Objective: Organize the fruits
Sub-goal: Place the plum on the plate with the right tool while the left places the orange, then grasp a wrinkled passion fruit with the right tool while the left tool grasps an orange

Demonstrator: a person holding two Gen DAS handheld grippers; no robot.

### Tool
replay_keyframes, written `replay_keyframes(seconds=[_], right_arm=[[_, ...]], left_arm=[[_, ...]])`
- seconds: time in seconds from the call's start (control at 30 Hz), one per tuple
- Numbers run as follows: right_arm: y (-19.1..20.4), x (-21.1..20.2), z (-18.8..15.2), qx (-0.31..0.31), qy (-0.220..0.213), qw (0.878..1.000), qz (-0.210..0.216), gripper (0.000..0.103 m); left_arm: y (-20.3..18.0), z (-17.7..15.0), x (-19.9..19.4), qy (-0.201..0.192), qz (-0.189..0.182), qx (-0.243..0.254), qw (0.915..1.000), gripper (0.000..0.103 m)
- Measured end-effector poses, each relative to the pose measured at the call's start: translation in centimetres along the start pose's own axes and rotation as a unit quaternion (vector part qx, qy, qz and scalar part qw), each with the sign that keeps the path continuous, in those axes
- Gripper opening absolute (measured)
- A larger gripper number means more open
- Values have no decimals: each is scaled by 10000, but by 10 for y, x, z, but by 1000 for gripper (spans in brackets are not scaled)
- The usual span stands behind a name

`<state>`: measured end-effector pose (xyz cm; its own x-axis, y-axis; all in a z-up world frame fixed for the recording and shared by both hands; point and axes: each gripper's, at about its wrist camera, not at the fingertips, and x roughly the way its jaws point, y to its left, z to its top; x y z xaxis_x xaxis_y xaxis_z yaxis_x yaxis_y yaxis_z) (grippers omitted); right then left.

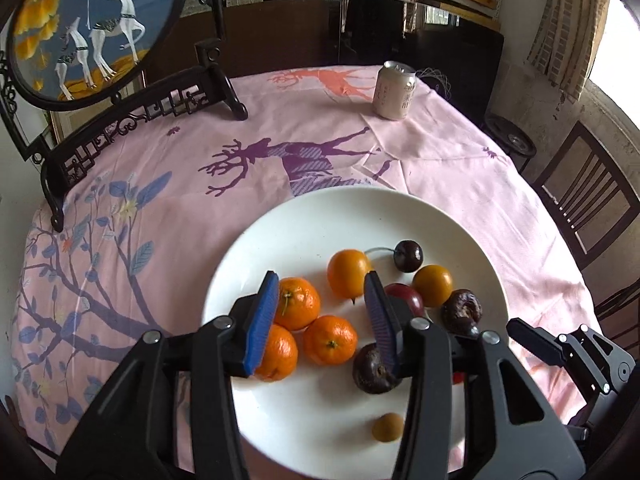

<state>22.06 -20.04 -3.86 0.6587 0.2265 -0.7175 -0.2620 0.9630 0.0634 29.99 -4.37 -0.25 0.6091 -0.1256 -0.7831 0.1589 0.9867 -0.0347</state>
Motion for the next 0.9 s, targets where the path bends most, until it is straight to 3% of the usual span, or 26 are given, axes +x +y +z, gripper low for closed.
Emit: replay_keyframes(seconds=[0.03, 0.2, 0.23, 0.4, 0.5, 0.57, 0.9], right_arm=[[-1, -11, -5, 63, -52, 10000, 32, 58], [1, -61, -41, 223, -161, 9990, 346, 59], [4, -68, -48, 248, -172, 9987, 404, 64], [26, -83, -69, 167, -112, 9985, 506, 69], [41, -83, -72, 20, -38, 9985, 541, 69], [50, -79, -73, -40, 35, 9982, 596, 69], [85, -33, -90, -186, 733, 9938, 814, 69]], left_arm=[[2, -7, -14, -94, -12, 1, 10000, 46], [9, -69, -79, -427, 49, -65, 9991, 53], [11, -84, -88, -472, 73, -135, 9988, 53], [24, -147, -110, -494, 138, -477, 9975, 57], [35, -164, -113, -410, 238, -549, 9974, 58], [43, -169, -116, -435, 340, -624, 9965, 65], [67, -185, -114, -291, 272, -897, 9952, 67]])
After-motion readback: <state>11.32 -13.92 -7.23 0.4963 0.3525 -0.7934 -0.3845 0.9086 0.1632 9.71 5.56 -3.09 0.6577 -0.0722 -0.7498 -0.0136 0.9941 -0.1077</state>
